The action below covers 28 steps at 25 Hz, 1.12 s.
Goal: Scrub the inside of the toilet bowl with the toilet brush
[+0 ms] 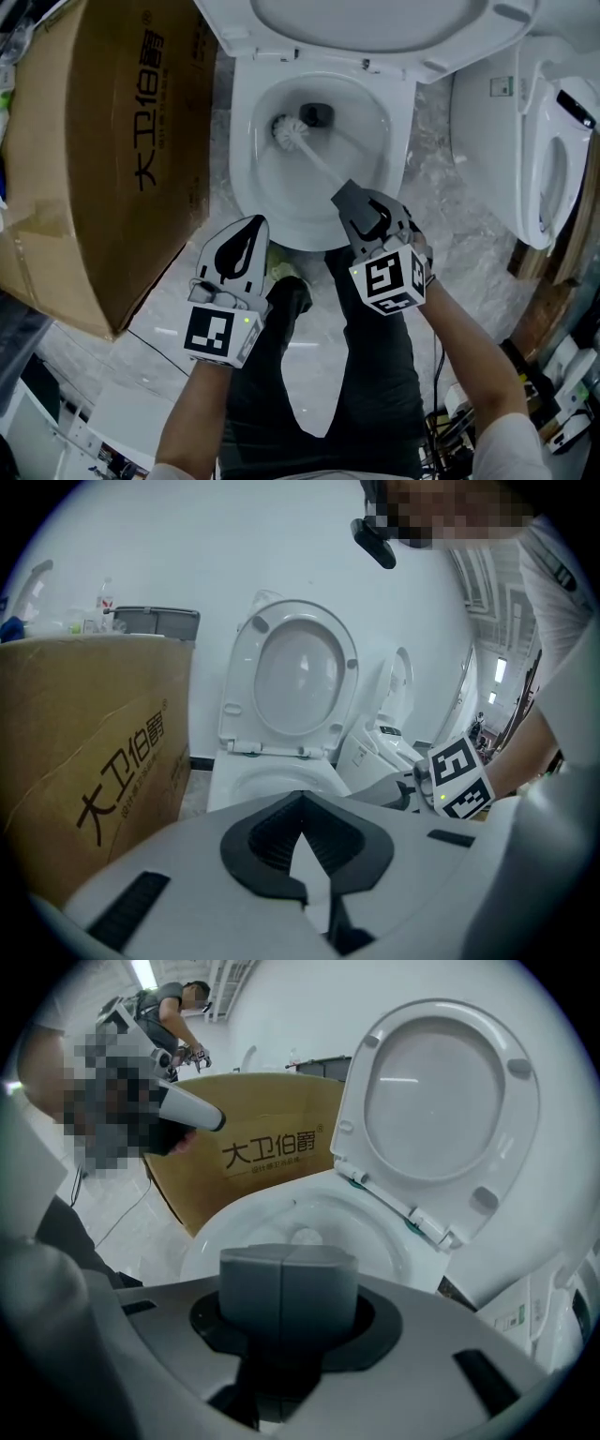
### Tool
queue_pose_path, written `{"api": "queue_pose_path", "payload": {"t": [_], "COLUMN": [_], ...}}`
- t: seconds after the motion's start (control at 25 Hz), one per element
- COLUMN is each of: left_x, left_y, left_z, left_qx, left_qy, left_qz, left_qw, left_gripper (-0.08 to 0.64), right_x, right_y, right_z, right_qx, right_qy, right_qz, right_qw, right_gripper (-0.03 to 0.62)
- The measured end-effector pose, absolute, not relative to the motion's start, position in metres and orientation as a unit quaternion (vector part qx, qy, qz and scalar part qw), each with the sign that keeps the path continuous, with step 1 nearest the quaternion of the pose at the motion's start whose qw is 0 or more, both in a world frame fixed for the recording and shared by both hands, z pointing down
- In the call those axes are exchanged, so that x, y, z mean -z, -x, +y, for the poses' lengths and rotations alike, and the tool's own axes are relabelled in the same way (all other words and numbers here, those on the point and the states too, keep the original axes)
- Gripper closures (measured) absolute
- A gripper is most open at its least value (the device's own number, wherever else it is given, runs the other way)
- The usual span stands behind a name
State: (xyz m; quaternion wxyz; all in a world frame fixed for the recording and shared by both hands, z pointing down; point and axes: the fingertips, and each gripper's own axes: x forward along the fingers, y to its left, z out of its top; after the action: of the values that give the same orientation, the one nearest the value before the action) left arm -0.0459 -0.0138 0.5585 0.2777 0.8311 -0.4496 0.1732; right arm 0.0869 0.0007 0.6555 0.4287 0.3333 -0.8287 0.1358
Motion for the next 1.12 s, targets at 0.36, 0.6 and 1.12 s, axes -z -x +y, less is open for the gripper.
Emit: {"api": "queue_pose_path", "payload": {"t": [0.36,0.6,1.12], "left_x": [-0.569,-0.587,-0.574], "left_y": [0.046,0.033,0.037], "left_z": [-0.028,-0.050,-0.051], "left_qx": [-0.169,-0.163,-0.160], "left_qy": [-0.829,-0.825,-0.820], "left_qz": [-0.459,-0.469,-0.472], "left_qw": [0.271,0.272,0.282], "left_gripper": [0.552,0.552,0.552], "right_x": [-0.658,-0.658,-0.644], "right_y": [-0.104,-0.122,-0.164], "right_z": [-0.034,-0.054,-0.041], "right_qx": [-0.007,0.045,0.084], "right_qy": [-0.298,-0.278,-0.202], "right_qz": [-0.816,-0.797,-0.747], "right_qw": [0.495,0.534,0.628], "right_gripper": [0.436,0.437,0.437]}}
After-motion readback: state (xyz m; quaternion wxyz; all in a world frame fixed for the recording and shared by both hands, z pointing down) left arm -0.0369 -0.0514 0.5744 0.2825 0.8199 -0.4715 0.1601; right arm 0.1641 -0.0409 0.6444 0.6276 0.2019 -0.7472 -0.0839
